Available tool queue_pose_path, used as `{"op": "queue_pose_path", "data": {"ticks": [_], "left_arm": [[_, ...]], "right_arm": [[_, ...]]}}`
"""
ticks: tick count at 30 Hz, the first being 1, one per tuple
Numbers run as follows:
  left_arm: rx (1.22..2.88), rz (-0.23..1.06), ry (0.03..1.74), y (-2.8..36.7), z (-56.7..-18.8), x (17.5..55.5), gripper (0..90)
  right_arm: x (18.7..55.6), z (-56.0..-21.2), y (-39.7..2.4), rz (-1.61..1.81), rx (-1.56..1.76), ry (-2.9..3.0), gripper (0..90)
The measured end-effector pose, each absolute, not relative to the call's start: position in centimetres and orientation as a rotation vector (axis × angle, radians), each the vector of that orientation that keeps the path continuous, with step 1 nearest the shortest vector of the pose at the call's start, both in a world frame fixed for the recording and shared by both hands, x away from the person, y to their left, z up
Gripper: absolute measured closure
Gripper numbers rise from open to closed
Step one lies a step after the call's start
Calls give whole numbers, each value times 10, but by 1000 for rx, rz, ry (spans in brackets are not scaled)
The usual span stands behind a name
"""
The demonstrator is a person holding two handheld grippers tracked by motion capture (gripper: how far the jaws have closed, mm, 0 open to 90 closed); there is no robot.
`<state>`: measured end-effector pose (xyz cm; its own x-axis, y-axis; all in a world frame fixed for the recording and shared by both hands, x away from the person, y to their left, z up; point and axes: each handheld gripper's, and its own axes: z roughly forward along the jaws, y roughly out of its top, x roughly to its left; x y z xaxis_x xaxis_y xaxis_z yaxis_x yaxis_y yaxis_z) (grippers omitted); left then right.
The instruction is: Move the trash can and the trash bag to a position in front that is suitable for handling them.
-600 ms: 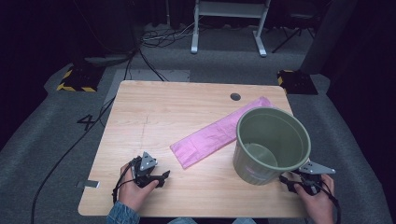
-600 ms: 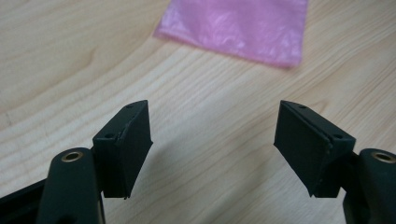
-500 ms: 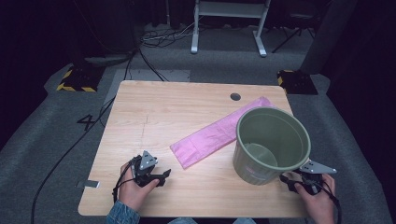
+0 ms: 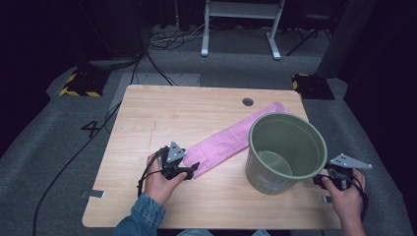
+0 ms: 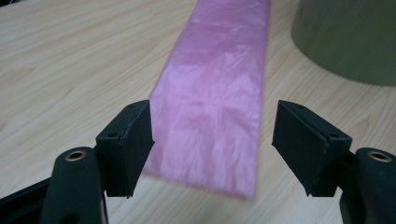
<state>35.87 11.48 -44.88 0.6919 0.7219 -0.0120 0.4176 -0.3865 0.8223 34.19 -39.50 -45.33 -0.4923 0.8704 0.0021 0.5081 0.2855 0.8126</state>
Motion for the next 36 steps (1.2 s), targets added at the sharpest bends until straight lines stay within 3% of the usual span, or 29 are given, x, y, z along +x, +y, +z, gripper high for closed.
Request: {"op": "queue_pose_path", "data": {"ticks": [12, 23, 36], "left_arm": [[1988, 397, 829, 57, -456, 394, 288], [1953, 360, 858, 51, -456, 405, 292], [2063, 429, 829, 76, -444, 379, 476]], "right_arm": [[360, -456, -385, 1089, 1223, 2131, 391], [359, -458, -338, 1160, 1094, 2247, 379], [347, -453, -298, 1103, 1012, 2313, 439]]}}
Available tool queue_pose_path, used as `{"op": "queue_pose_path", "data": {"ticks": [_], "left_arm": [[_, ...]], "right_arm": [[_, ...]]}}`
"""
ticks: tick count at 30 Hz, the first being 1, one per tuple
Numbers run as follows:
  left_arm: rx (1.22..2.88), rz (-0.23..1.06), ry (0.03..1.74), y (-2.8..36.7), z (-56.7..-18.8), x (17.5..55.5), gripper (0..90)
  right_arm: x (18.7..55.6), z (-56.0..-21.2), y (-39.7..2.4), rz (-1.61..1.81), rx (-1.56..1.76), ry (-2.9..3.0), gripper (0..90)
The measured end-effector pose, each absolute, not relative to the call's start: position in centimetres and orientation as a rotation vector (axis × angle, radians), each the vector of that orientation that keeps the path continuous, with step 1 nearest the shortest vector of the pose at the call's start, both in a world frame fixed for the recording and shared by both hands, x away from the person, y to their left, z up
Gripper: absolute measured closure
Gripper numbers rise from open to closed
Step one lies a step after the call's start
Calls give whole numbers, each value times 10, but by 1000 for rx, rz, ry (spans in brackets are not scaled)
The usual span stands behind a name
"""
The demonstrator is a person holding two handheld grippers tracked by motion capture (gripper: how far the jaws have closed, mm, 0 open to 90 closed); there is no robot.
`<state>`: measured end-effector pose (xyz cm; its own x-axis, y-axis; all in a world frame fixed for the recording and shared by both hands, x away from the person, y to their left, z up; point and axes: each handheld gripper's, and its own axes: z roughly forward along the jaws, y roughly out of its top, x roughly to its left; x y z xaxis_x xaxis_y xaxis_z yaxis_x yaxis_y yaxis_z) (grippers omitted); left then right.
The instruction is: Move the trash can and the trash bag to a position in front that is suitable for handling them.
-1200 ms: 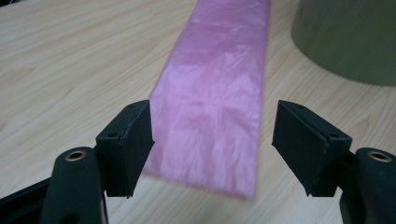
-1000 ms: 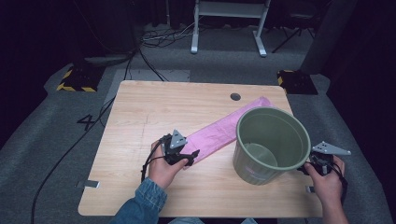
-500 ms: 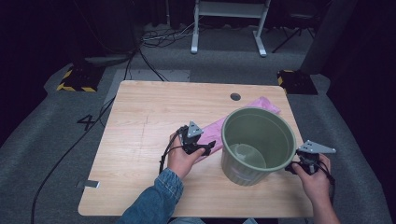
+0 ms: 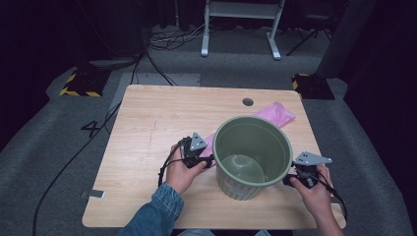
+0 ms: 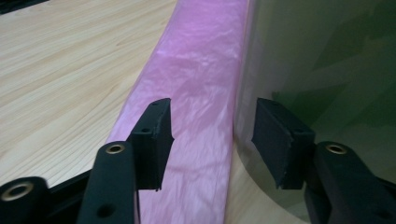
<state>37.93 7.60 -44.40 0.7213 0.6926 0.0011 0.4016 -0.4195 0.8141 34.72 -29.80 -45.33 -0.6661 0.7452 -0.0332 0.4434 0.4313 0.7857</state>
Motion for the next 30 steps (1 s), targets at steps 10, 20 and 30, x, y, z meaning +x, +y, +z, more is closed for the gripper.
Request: {"op": "queue_pose_path", "data": {"ticks": [10, 20, 30], "left_arm": [[2052, 511, 895, 112, -449, 361, 403], [2032, 516, 933, 137, -453, 356, 296], [2031, 530, 982, 156, -458, 348, 287]], "right_arm": [[343, -454, -254, 1100, 921, 2385, 439], [349, -450, -233, 1024, 844, 2394, 379], [385, -442, -248, 1049, 931, 2345, 325]]}}
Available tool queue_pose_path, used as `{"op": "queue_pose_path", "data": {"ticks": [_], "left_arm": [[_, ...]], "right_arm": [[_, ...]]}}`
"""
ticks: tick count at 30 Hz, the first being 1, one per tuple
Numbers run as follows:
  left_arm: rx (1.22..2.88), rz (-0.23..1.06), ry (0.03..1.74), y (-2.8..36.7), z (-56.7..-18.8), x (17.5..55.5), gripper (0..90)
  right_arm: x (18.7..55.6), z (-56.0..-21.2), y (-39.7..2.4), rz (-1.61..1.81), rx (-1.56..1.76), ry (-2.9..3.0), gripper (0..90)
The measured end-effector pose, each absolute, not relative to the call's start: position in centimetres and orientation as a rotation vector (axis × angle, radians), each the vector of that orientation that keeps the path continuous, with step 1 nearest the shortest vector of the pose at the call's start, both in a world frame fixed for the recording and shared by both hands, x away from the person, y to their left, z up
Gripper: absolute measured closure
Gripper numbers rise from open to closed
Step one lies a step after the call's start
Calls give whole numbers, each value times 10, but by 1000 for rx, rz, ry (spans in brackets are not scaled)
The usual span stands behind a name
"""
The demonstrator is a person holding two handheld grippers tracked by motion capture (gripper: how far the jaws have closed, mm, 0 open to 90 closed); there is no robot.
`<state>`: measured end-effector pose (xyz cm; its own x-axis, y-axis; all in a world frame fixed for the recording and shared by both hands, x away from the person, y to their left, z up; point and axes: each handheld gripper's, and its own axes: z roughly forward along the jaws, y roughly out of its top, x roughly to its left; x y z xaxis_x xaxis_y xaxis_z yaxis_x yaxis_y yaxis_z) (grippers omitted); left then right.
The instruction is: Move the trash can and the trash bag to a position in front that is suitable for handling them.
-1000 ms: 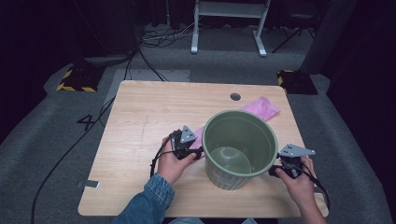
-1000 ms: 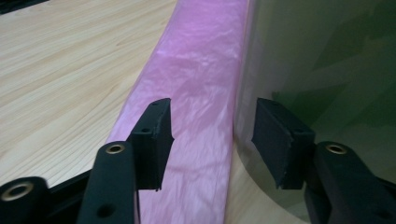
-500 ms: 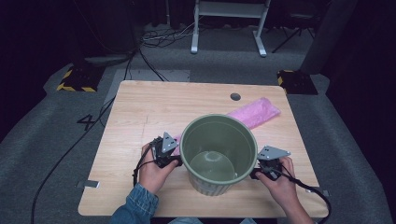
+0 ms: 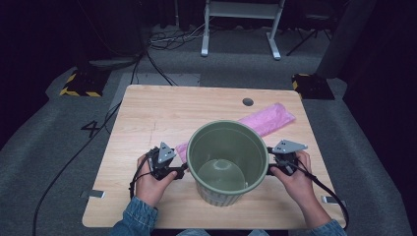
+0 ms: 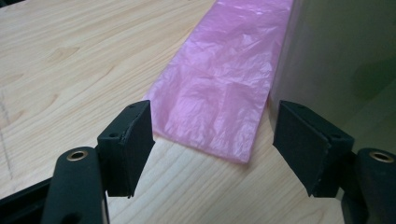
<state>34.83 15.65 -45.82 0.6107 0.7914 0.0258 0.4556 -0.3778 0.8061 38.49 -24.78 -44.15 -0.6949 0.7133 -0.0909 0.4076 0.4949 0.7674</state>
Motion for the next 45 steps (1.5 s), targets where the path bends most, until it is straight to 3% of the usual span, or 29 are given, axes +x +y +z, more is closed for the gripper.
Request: {"op": "queue_pose_path", "data": {"ticks": [11, 21, 26, 31, 45], "left_arm": [[2015, 555, 1074, 185, -467, 338, 288], [2023, 548, 1084, 187, -471, 339, 287], [2020, 543, 1089, 188, -474, 340, 287], [2024, 539, 1091, 188, -474, 340, 286], [2027, 528, 1091, 184, -476, 344, 286]], "right_arm": [[454, -468, -233, 1129, 1067, 2251, 291], [476, -491, -194, 1136, 1032, 2294, 290], [479, -499, -190, 1090, 1034, 2335, 355], [483, -503, -198, 1085, 1063, 2345, 432], [478, -495, -245, 980, 1116, 2340, 407]]}}
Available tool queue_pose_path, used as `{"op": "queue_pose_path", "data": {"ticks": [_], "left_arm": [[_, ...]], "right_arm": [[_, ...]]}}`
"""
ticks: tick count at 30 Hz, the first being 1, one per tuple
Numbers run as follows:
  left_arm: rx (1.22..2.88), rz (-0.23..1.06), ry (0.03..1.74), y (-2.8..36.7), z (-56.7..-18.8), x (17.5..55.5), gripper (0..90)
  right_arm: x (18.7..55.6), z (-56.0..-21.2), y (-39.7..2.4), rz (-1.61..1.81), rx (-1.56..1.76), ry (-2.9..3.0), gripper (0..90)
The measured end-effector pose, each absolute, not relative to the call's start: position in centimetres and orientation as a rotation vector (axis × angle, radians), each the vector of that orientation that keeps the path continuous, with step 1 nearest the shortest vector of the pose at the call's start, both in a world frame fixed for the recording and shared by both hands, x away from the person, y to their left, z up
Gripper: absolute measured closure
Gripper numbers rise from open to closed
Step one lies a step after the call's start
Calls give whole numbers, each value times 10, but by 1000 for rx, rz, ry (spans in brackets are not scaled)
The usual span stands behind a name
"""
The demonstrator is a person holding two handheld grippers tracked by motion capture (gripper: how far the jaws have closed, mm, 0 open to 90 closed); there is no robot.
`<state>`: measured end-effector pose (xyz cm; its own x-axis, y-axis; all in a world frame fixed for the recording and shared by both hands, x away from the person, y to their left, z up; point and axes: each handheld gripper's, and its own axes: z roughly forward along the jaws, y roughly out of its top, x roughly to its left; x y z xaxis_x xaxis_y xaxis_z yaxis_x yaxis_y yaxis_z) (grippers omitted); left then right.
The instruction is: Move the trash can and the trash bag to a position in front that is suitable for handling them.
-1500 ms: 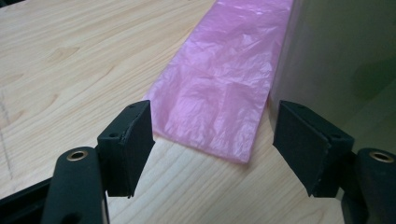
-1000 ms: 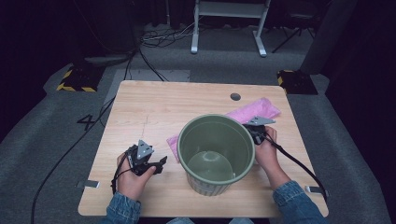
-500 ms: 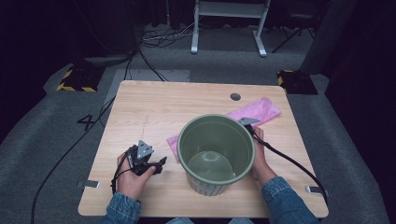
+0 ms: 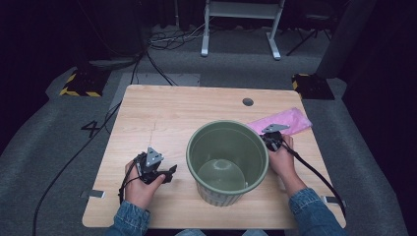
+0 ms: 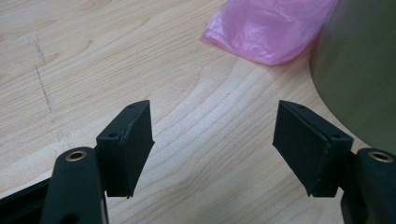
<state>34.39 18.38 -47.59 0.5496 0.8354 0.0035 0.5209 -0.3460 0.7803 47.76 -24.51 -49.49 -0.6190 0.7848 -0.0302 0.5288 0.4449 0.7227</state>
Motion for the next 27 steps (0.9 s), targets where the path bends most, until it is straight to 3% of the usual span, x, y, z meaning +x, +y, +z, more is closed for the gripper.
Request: {"op": "queue_pose_path", "data": {"ticks": [2, 12, 17, 18, 27], "left_arm": [[2029, 530, 1084, 183, -476, 345, 286], [2030, 521, 1083, 183, -476, 345, 284], [2036, 519, 1073, 183, -477, 345, 284], [2034, 518, 1073, 184, -477, 345, 284], [2032, 517, 1078, 180, -478, 346, 284]], "right_arm": [[475, -490, -242, 1048, 1115, 2294, 343], [476, -498, -187, 1137, 1041, 2392, 324], [474, -502, -186, 1102, 999, 2401, 423], [470, -500, -190, 1087, 989, 2423, 500], [445, -496, -224, 1093, 942, 2486, 745]]}}
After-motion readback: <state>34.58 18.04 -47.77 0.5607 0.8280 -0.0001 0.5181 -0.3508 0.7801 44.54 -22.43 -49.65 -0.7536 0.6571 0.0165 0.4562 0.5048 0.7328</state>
